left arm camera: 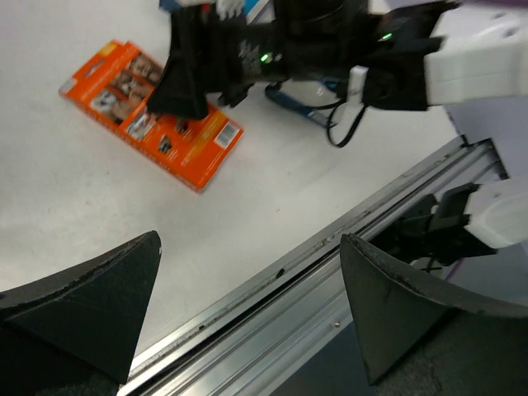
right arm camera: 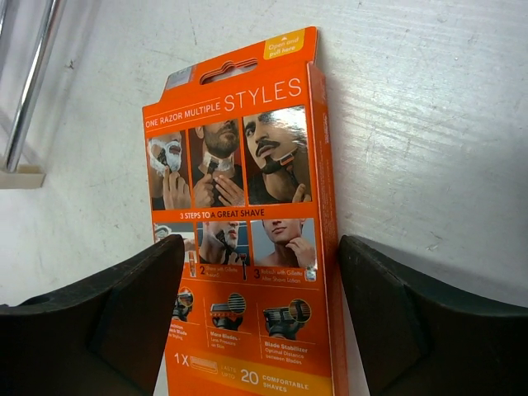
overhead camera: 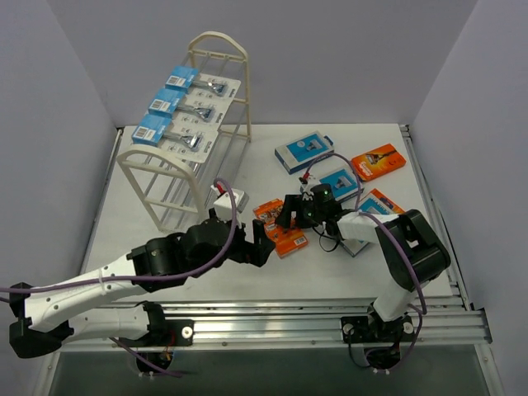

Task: Place and organize the shaving razors onto the shelf

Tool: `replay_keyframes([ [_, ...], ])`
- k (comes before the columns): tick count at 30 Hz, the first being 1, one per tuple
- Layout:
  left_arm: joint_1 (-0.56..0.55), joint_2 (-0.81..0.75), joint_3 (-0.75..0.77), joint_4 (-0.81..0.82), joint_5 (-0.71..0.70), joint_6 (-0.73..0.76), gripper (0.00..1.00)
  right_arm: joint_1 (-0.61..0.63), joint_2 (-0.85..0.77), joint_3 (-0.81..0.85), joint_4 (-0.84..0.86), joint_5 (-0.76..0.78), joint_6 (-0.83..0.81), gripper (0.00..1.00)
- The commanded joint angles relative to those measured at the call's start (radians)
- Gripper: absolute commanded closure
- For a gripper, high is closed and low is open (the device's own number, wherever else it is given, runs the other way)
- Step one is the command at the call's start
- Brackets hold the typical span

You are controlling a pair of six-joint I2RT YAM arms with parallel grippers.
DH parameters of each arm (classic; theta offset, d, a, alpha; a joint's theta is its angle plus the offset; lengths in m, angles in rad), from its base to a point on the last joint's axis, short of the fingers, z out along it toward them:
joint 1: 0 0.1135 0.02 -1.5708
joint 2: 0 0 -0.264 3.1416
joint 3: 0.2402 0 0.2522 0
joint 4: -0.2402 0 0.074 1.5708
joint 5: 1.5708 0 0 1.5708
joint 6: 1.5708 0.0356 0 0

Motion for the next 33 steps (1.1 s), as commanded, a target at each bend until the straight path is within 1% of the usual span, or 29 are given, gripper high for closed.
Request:
replay_keyframes([
  [1, -0.010, -0.011, -0.089, 0.102, -0.062, -0.120, 0.01, -0.017, 0.050, -0.085, -0.191, -0.004, 0.043, 0.29],
  [4, -0.010, -0.002, -0.146, 0.131, -0.071, -0.157, 0.01, -0.022, 0.049, -0.090, -0.182, -0.015, 0.052, 0.33],
  [5, -0.010, 0.001, -0.186, 0.151, -0.081, -0.172, 0.01, -0.023, 0.050, -0.092, -0.182, -0.018, 0.053, 0.35],
  [10, -0.008, 0.046, -0.312, 0.215, -0.127, -0.302, 0.01, -0.031, 0.044, -0.108, -0.170, -0.029, 0.059, 0.42],
  [12, -0.008, 0.069, -0.359, 0.240, -0.130, -0.327, 0.01, -0.037, 0.036, -0.113, -0.170, -0.033, 0.061, 0.44],
  [13, -0.008, 0.093, -0.376, 0.291, -0.125, -0.338, 0.01, -0.040, 0.027, -0.122, -0.168, -0.035, 0.061, 0.45],
  [14, -0.008, 0.107, -0.407, 0.322, -0.119, -0.335, 0.01, -0.043, 0.023, -0.125, -0.170, -0.039, 0.061, 0.48],
  [19, 0.015, 0.233, -0.425, 0.404, -0.114, -0.369, 0.00, -0.057, -0.020, -0.151, -0.159, -0.075, 0.070, 0.50],
  [20, 0.019, 0.253, -0.427, 0.416, -0.107, -0.373, 0.02, -0.057, -0.025, -0.154, -0.154, -0.082, 0.072, 0.50],
  [22, 0.050, 0.308, -0.444, 0.494, -0.075, -0.375, 0.08, -0.058, -0.039, -0.161, -0.145, -0.104, 0.076, 0.50],
  [23, 0.064, 0.322, -0.453, 0.508, -0.041, -0.376, 0.10, -0.058, -0.045, -0.170, -0.142, -0.110, 0.078, 0.50],
  [25, 0.104, 0.359, -0.468, 0.574, -0.018, -0.389, 0.11, -0.060, -0.057, -0.180, -0.131, -0.121, 0.081, 0.50],
  [27, 0.124, 0.377, -0.476, 0.612, -0.001, -0.376, 0.13, -0.060, -0.065, -0.193, -0.119, -0.138, 0.084, 0.50],
  [33, 0.168, 0.400, -0.464, 0.631, -0.001, -0.340, 0.14, -0.060, -0.074, -0.213, -0.098, -0.167, 0.090, 0.51],
])
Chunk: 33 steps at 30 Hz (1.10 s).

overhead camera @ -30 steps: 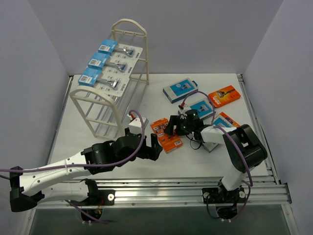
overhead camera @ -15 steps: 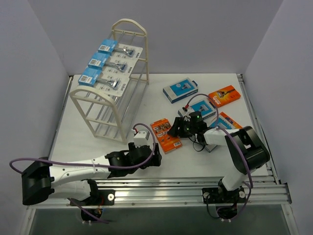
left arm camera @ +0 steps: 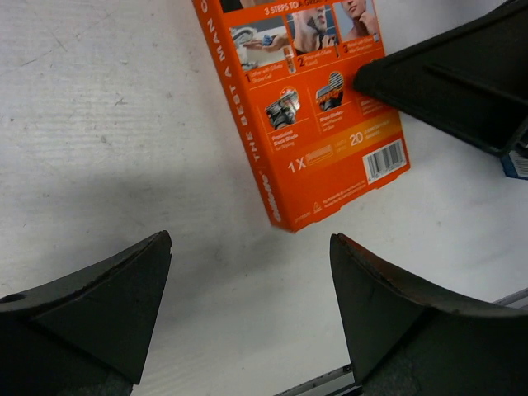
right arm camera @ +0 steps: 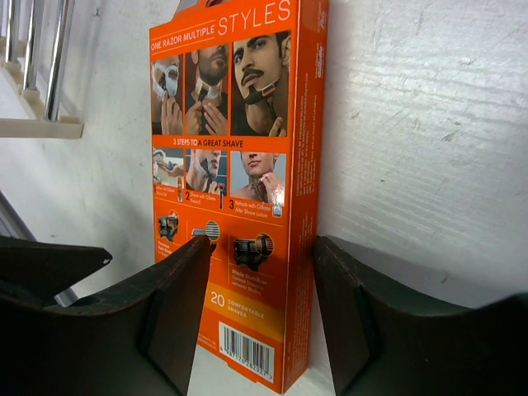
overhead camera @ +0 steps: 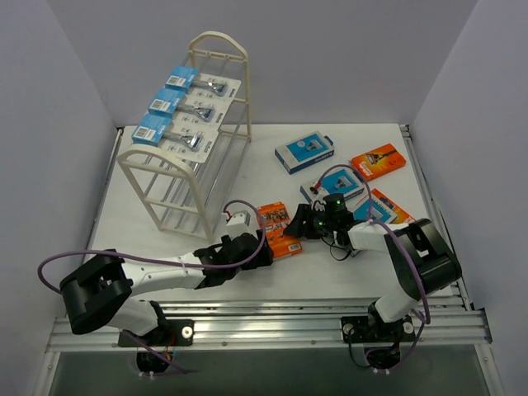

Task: Place and organize the shaving razors onto the shelf

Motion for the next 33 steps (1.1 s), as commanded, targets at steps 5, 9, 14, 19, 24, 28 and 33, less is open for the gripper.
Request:
replay_keyframes([
  [5, 0.054, 0.063, 0.026, 0.143, 0.050, 0.043, 0.14, -0.001, 0.010, -0.068, -0.151, -0.012, -0.006, 0.51],
  [9, 0.069, 0.122, 0.040, 0.111, 0.057, 0.022, 0.17, -0.001, -0.015, -0.082, -0.148, -0.015, -0.004, 0.51],
  [14, 0.110, 0.169, -0.020, 0.203, 0.108, -0.017, 0.39, -0.001, -0.039, -0.094, -0.144, -0.020, -0.001, 0.51],
  [19, 0.116, 0.200, -0.011, 0.194, 0.125, -0.014, 0.53, -0.001, -0.064, -0.097, -0.147, -0.025, -0.011, 0.51],
  [24, 0.116, 0.202, -0.045, 0.210, 0.136, -0.046, 0.64, -0.001, -0.101, -0.102, -0.153, -0.018, -0.008, 0.51],
  [28, 0.116, 0.199, -0.075, 0.210, 0.142, -0.061, 0.72, -0.001, -0.127, -0.108, -0.156, -0.017, 0.000, 0.51],
  [33, 0.115, 0.183, -0.124, 0.213, 0.142, -0.086, 0.82, -0.001, -0.145, -0.111, -0.164, -0.012, 0.002, 0.50],
])
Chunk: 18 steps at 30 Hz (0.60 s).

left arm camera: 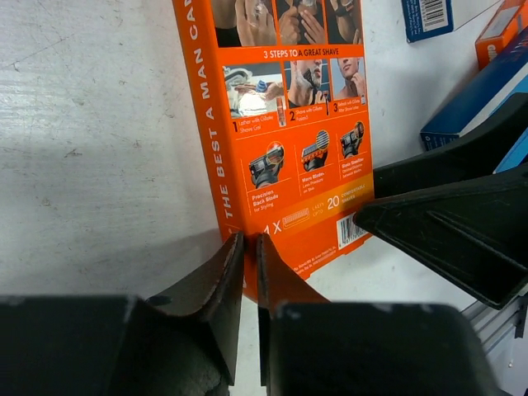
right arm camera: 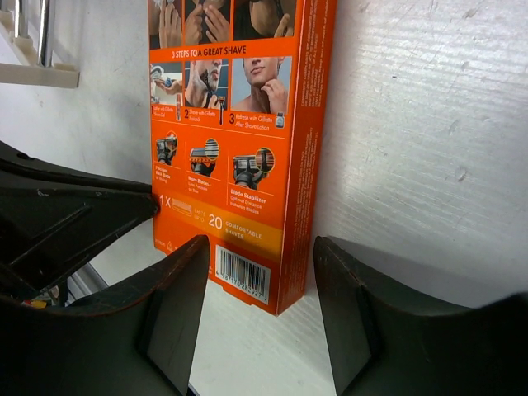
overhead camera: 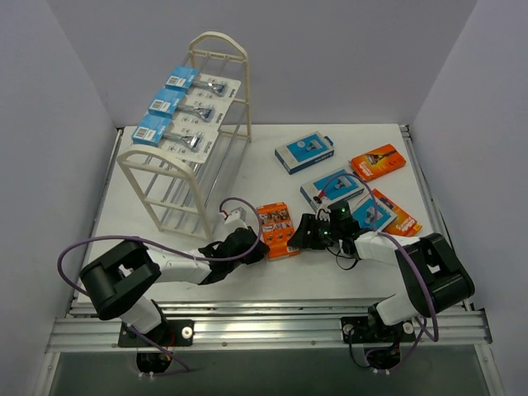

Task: Place and organize the shaving razors onto the shelf

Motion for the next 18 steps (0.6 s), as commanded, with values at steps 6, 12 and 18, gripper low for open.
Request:
replay_keyframes([
  [6, -0.005, 0.001, -0.101, -0.123, 0.002, -0.011, 0.90, -0.002, -0.020, -0.023, -0.074, 0.022, 0.008, 0.47],
  [12, -0.011, 0.007, -0.121, -0.125, -0.001, -0.020, 0.96, -0.002, -0.013, -0.031, -0.062, 0.021, 0.010, 0.42],
  [18, -0.014, 0.045, -0.136, -0.092, 0.013, -0.032, 0.98, 0.000, -0.008, -0.041, -0.031, 0.001, 0.027, 0.41],
])
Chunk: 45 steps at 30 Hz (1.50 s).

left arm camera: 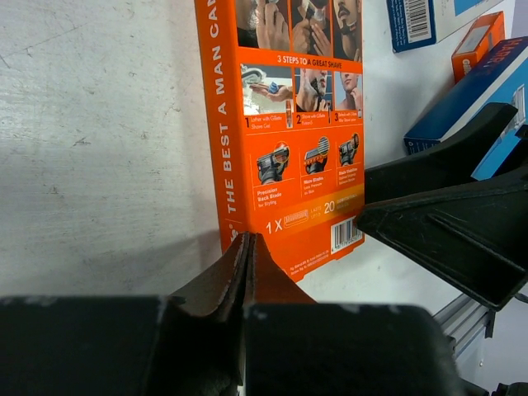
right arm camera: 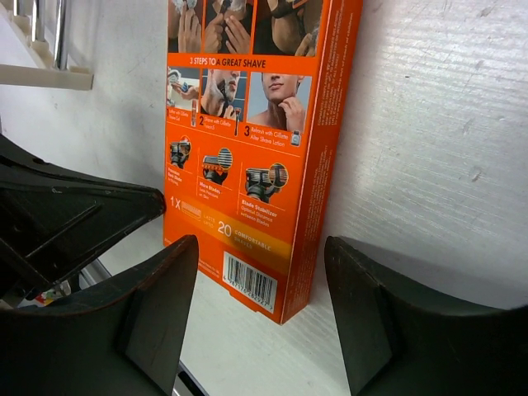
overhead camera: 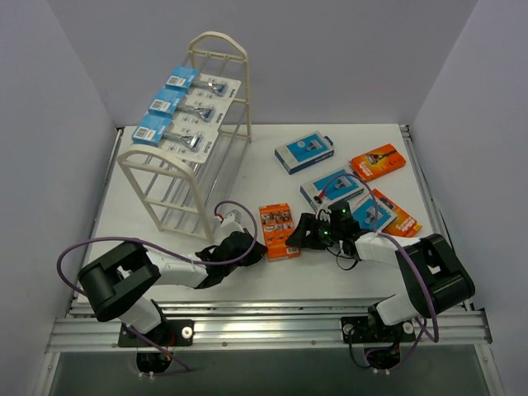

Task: Place and organize the shaving razors onto the shelf

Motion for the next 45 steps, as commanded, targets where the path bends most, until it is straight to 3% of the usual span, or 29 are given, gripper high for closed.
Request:
replay_keyframes([
  [1, -0.012, 0.070, -0.063, -0.190, 0.015, 0.022, 0.98, 0.002, 0.002, -0.033, -0.037, 0.007, 0.008, 0.41],
  [19, -0.036, 0.054, -0.115, -0.205, -0.003, -0.014, 0.98, 0.048, 0.028, -0.064, 0.068, 0.001, 0.085, 0.45],
  [42, -0.059, -0.146, -0.187, -0.329, -0.057, -0.052, 0.98, 0.064, 0.042, -0.061, 0.061, 0.015, 0.087, 0.47],
  [43, -0.059, -0.156, -0.190, -0.325, -0.058, -0.049, 0.97, 0.066, 0.040, -0.061, 0.061, 0.015, 0.088, 0.47],
  [45, -0.061, -0.182, -0.204, -0.305, -0.065, -0.046, 0.79, 0.069, 0.037, -0.063, 0.061, 0.017, 0.090, 0.45],
])
